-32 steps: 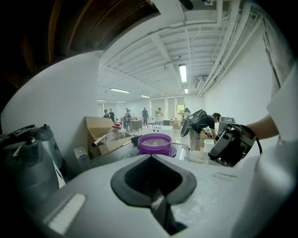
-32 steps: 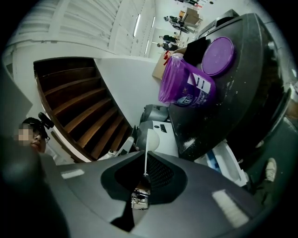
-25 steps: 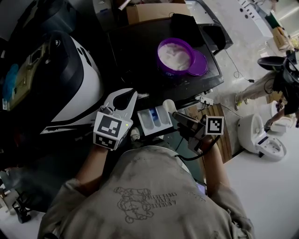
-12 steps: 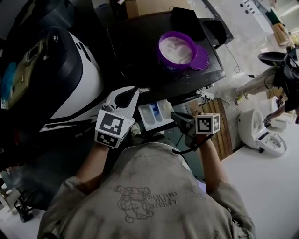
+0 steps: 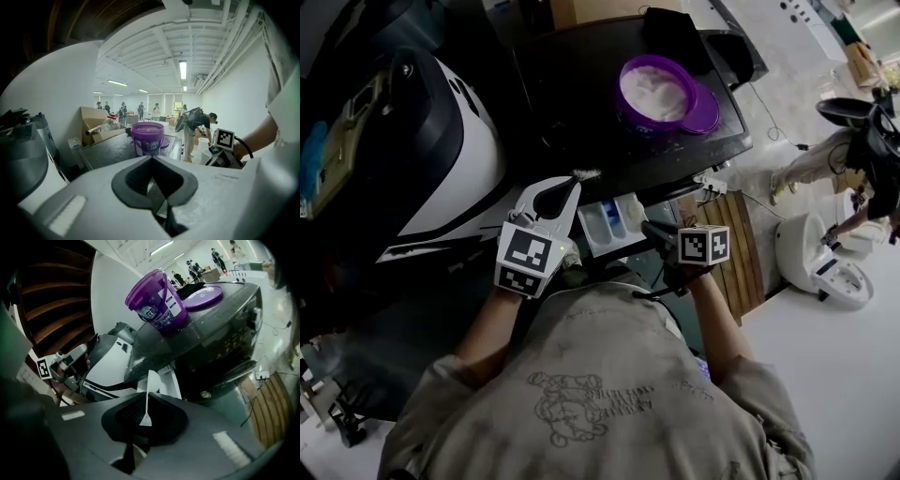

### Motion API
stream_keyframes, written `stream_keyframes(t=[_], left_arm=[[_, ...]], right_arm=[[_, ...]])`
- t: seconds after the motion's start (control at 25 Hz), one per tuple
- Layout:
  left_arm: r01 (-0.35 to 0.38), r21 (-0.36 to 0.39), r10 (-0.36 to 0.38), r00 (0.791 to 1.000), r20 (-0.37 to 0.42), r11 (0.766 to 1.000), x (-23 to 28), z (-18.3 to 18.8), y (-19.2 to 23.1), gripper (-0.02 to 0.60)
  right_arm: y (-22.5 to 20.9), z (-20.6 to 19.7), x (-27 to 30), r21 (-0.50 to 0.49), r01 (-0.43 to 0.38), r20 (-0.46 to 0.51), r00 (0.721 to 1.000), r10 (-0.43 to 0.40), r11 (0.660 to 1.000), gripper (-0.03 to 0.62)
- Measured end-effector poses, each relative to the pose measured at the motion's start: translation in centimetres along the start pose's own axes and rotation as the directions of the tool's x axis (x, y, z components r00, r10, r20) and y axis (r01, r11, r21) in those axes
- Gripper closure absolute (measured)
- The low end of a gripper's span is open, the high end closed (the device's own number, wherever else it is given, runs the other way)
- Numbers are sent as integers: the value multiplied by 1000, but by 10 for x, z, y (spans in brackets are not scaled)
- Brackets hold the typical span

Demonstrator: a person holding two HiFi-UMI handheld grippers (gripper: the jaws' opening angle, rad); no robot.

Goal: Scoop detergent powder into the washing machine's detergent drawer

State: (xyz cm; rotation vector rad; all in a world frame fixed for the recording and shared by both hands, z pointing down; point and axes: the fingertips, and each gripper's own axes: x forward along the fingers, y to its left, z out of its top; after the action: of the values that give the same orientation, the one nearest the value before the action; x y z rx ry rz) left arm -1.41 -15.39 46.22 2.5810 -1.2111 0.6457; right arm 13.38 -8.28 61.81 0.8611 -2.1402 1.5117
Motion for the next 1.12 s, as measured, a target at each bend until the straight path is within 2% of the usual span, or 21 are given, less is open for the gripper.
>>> stream_keyframes(t=[0.24, 0.4, 0.56, 0.64, 0.76, 0.92, 1.04, 1.12], left_arm=[[12, -16, -12, 1000, -15, 1000, 1, -13, -4, 581], [16, -20, -17, 1000, -25, 1000, -1, -20, -5, 581], [25, -42, -27, 999, -41, 999, -3, -28, -6, 581], [19, -36, -20, 999, -32, 999, -2, -31, -5, 581], [30, -53, -32, 999, -35, 998, -3, -38, -7, 581], [36, -64, -39, 998, -48, 997, -5, -47, -6, 581], [40, -60, -44, 997, -64, 997, -8, -52, -6, 581], [48, -55, -53, 995, -79, 997, -10, -55, -7, 581]], right_arm=[[-12, -6, 8, -79, 108, -12, 994, -110, 991, 556], [-24, -15, 15, -223, 223, -58, 969, -241, 949, 556], [-26, -23, 22, -279, 274, -75, 949, -306, 920, 557], [-29, -23, 22, -351, 307, -72, 933, -352, 885, 557], [-31, -26, 25, -474, 337, -71, 906, -416, 814, 556], [-30, -26, 27, -526, 368, -52, 886, -460, 767, 556], [-29, -22, 26, -574, 405, -24, 860, -509, 712, 556], [-28, -22, 26, -589, 424, -12, 847, -532, 688, 556]])
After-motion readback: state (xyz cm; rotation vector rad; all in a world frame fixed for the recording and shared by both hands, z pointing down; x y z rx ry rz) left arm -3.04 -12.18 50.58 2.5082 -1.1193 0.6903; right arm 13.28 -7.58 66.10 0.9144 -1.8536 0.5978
